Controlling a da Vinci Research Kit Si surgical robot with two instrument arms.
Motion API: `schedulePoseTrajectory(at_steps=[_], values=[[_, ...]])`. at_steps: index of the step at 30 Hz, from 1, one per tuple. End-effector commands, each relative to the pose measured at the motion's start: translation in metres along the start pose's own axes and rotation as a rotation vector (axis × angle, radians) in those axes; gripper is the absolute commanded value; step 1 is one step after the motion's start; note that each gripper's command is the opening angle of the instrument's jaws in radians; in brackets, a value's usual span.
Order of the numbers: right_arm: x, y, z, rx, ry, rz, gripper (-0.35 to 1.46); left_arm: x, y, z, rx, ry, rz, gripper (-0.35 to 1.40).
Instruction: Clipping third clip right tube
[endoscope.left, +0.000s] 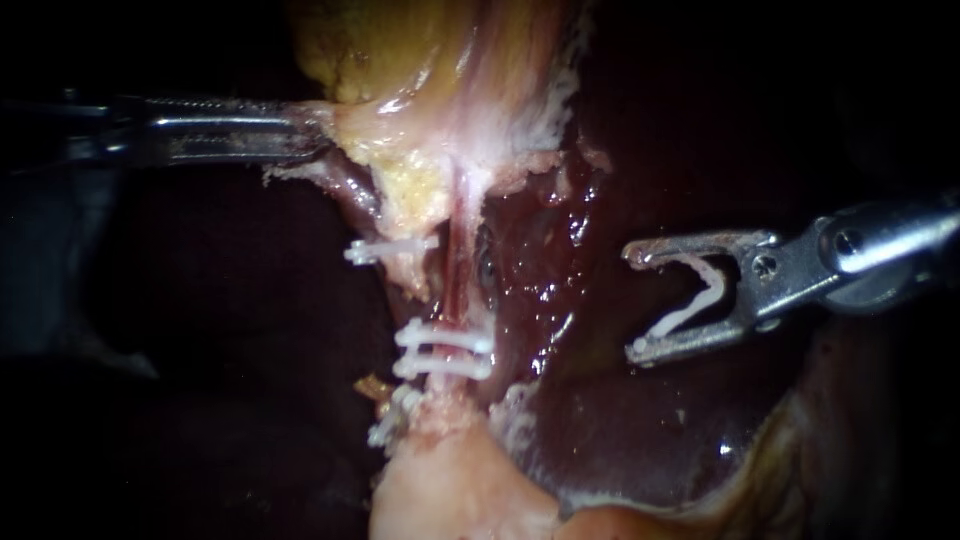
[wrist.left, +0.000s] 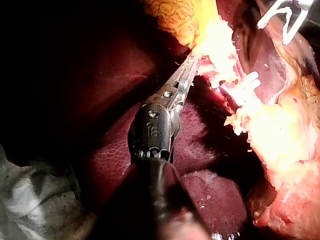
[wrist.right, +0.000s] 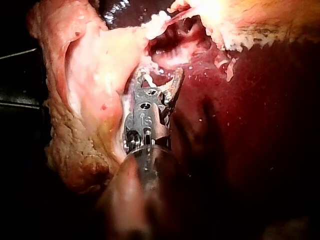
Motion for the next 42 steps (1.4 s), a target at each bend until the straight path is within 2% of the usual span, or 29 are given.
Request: schedulePoseTrajectory(at_steps=[1, 3, 6, 10, 13, 17, 20, 23, 28, 38, 42], values=[[0.0000, 0.0000, 0.0000, 0.000, 0.000, 0.000, 0.50, 0.0003, 0.0000, -0.0004, -0.003, -0.001, -0.001, -0.35], [0.0000, 0.0000, 0.0000, 0.000, 0.000, 0.000, 0.50, 0.0008, -0.0001, -0.0012, -0.013, -0.004, -0.003, -0.35], [0.0000, 0.0000, 0.0001, 0.000, 0.000, 0.000, 0.50, 0.0022, -0.0003, -0.0031, -0.001, -0.006, -0.010, -0.35], [0.0000, 0.0000, 0.0000, 0.000, 0.000, 0.000, 0.50, 0.0043, -0.0003, -0.0061, 0.012, 0.021, -0.031, -0.35], [0.0000, 0.0000, 0.0000, 0.000, 0.000, 0.001, 0.50, 0.0050, -0.0002, -0.0074, 0.017, 0.030, -0.032, -0.35], [0.0001, -0.0001, 0.0001, -0.002, 0.006, 0.001, 0.50, 0.0049, -0.0001, -0.0074, 0.021, 0.031, -0.025, -0.35], [0.0006, -0.0001, 0.0006, 0.003, 0.016, 0.038, 0.50, 0.0048, 0.0000, -0.0073, 0.022, 0.032, -0.025, -0.35], [0.0014, -0.0001, 0.0017, 0.041, 0.048, 0.105, 0.50, 0.0048, 0.0001, -0.0073, 0.023, 0.032, -0.026, -0.35], [0.0029, 0.0003, 0.0043, 0.039, 0.093, 0.193, 0.50, 0.0048, 0.0003, -0.0072, 0.025, 0.032, -0.026, -0.35], [0.0064, 0.0020, 0.0098, 0.035, 0.174, 0.298, 0.49, 0.0047, 0.0006, -0.0070, 0.030, 0.034, -0.026, -0.35], [0.0073, 0.0028, 0.0117, 0.031, 0.188, 0.319, 0.49, 0.0047, 0.0006, -0.0070, 0.031, 0.034, -0.026, -0.35]])
